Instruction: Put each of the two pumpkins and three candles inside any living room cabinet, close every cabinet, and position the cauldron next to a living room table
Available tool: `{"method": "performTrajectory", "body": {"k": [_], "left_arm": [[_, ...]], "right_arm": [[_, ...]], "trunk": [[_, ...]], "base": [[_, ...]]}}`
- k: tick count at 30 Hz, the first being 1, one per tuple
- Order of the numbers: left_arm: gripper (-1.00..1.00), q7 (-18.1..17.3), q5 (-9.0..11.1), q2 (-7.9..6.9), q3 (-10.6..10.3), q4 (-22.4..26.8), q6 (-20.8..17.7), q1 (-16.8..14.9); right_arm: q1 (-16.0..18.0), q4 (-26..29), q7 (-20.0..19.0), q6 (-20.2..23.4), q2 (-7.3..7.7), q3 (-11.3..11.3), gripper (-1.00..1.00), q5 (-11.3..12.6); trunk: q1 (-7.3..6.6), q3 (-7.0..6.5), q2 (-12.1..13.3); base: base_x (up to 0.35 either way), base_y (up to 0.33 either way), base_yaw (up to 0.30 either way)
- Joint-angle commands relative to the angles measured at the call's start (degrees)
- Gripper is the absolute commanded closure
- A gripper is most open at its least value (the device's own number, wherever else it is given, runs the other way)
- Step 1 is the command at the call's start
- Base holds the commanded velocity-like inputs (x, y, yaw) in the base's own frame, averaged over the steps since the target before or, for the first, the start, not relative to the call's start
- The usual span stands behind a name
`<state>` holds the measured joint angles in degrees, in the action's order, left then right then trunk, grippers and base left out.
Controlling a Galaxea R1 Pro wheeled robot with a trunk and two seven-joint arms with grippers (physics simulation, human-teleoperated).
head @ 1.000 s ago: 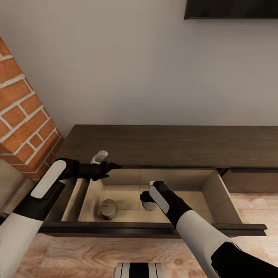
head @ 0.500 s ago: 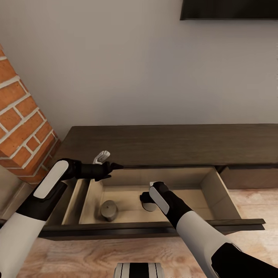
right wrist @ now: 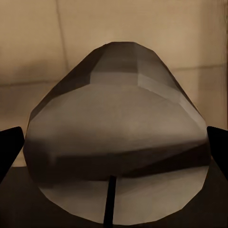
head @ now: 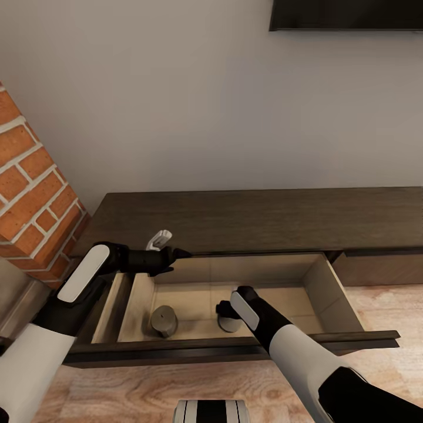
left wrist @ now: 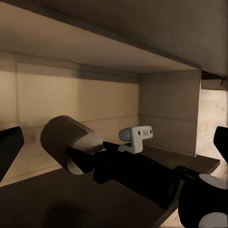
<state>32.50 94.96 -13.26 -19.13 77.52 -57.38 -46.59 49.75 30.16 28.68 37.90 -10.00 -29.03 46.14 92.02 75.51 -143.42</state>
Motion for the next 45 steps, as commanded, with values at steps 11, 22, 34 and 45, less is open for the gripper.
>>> {"method": "performTrajectory", "body": {"k": [11, 22, 34, 45], "left_arm": [[-1.0, 0.1, -0.3, 0.6, 0.0, -0.2, 0.1, 0.0], [-1.0, 0.0, 0.1, 0.61, -0.1, -0.1, 0.1, 0.0], [-1.0, 0.0, 0.1, 0.6, -0.1, -0.1, 0.0, 0.0], [-1.0, 0.0, 0.1, 0.63, -0.1, -0.1, 0.0, 0.0]], "right_arm": [[0.0, -0.2, 0.0, -0.8, 0.0, -0.6, 1.0, 0.0], [0.0, -0.2, -3.5, -1.0, 0.0, -0.8, 1.0, 0.1], [0.0, -0.8, -4.9, -0.9, 0.03, -0.8, 1.0, 0.2], [0.0, -0.8, -4.9, -0.9, 0.0, -0.8, 1.0, 0.2]], "trunk": [[0.0, 0.0, 0.0], [0.0, 0.0, 0.0], [0.0, 0.0, 0.0], [0.05, 0.44, 0.0]], "base": [[0.024, 0.004, 0.0], [0.027, 0.005, 0.0], [0.0, 0.0, 0.0], [0.0, 0.0, 0.0]]}}
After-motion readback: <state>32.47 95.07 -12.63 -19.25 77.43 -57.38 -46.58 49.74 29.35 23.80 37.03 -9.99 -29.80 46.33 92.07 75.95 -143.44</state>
